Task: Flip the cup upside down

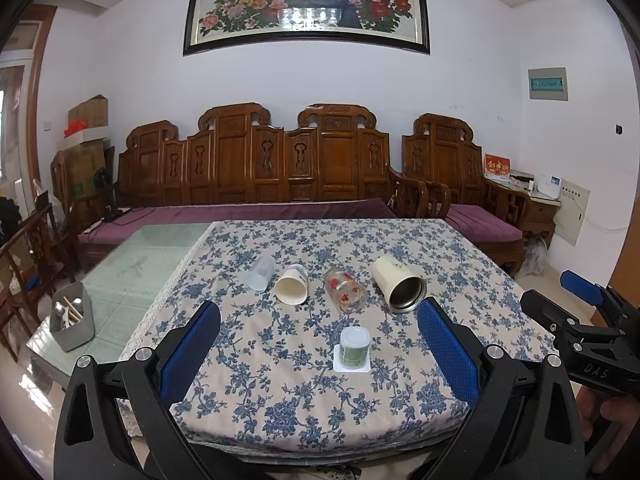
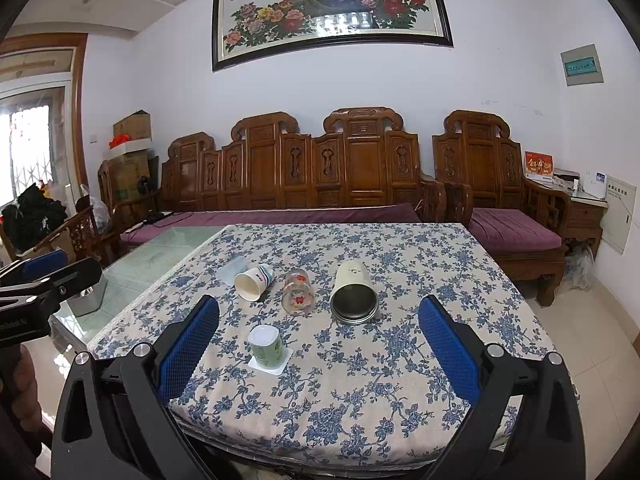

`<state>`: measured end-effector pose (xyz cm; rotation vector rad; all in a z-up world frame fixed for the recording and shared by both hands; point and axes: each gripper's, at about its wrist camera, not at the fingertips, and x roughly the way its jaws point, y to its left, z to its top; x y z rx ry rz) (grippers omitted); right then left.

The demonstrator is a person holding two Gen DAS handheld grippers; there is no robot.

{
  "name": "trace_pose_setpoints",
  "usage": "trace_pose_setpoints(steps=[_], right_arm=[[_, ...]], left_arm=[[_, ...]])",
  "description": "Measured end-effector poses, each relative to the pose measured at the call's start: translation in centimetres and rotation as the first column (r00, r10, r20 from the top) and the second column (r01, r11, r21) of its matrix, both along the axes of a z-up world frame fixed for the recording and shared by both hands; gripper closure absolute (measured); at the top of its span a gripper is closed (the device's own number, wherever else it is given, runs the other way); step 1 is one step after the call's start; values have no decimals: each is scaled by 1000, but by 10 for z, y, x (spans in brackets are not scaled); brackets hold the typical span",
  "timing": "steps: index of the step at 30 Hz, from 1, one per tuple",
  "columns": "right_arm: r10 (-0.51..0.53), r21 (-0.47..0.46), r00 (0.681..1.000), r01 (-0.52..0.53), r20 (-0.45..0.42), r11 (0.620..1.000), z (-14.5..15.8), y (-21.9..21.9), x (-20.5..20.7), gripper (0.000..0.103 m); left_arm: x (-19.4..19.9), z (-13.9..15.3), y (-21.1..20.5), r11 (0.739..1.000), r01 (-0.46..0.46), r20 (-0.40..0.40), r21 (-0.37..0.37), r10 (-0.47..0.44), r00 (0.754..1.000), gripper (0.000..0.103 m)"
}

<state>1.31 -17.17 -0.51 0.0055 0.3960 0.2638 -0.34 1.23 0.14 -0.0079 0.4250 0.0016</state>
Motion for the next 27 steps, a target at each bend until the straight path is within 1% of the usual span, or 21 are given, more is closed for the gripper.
trace_pose_setpoints(steps=[27], right_arm=[[-1, 1, 1000, 1, -1, 1000, 0, 1, -1, 2]], left_arm=[[-2, 4, -2, 1000, -1, 4, 0, 1, 1000, 8]])
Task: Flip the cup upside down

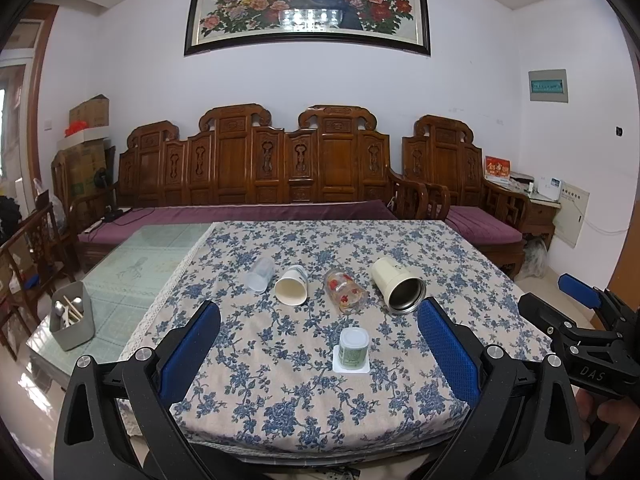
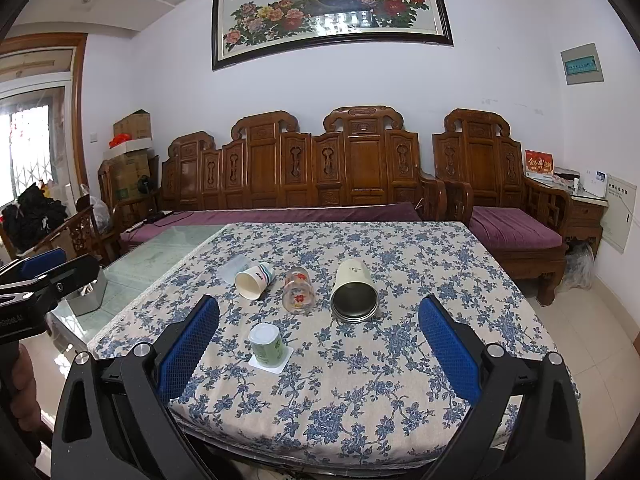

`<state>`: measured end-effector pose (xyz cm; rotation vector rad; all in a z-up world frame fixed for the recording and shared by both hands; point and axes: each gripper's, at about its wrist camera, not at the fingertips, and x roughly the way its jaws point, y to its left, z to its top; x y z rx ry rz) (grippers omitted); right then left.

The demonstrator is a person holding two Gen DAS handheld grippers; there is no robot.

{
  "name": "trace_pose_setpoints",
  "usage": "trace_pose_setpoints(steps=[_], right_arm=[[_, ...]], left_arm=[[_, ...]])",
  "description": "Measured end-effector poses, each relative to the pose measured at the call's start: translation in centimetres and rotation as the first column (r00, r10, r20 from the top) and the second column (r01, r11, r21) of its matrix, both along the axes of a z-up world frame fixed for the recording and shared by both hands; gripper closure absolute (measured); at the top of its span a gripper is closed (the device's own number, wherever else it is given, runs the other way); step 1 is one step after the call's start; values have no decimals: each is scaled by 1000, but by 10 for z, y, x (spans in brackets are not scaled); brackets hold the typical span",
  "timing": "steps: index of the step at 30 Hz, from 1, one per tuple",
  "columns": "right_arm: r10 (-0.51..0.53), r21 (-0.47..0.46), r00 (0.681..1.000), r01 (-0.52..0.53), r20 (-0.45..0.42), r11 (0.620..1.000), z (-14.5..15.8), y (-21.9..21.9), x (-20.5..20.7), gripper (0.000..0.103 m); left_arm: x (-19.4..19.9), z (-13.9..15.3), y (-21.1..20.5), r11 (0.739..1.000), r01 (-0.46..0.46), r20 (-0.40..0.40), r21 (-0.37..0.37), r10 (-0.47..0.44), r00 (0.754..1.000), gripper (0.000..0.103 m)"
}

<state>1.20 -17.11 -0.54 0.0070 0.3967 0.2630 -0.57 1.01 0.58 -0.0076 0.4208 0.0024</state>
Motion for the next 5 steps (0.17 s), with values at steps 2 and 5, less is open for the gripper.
trace_pose_setpoints(steps=[2, 5], right_arm=[[0, -1, 1000, 0, 1, 1000, 0, 1, -1, 3], [0, 0, 1000, 0, 0, 1000, 0, 0, 0, 3]], left_arm=[[0, 0, 0, 1000, 0, 0, -2, 0, 1000, 8], [0, 0, 0, 1000, 1, 0, -3, -1, 1000, 8]])
